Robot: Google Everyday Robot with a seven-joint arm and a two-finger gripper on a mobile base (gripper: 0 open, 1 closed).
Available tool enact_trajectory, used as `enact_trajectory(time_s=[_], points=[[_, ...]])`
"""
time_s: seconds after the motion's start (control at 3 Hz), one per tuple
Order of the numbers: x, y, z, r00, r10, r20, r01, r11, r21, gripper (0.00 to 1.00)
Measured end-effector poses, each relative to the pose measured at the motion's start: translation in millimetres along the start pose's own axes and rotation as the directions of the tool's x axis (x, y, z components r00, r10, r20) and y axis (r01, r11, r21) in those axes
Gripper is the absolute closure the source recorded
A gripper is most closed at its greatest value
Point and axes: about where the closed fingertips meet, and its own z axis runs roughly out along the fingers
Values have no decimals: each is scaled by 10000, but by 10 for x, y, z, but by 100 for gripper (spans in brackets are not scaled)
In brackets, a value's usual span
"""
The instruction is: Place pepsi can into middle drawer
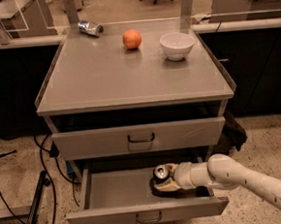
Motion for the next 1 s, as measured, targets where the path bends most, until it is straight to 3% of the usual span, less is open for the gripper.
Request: enact_trajectory(time_s=[1.0], points=[[269,-60,363,9988,103,-470,-123,9990,-427,100]])
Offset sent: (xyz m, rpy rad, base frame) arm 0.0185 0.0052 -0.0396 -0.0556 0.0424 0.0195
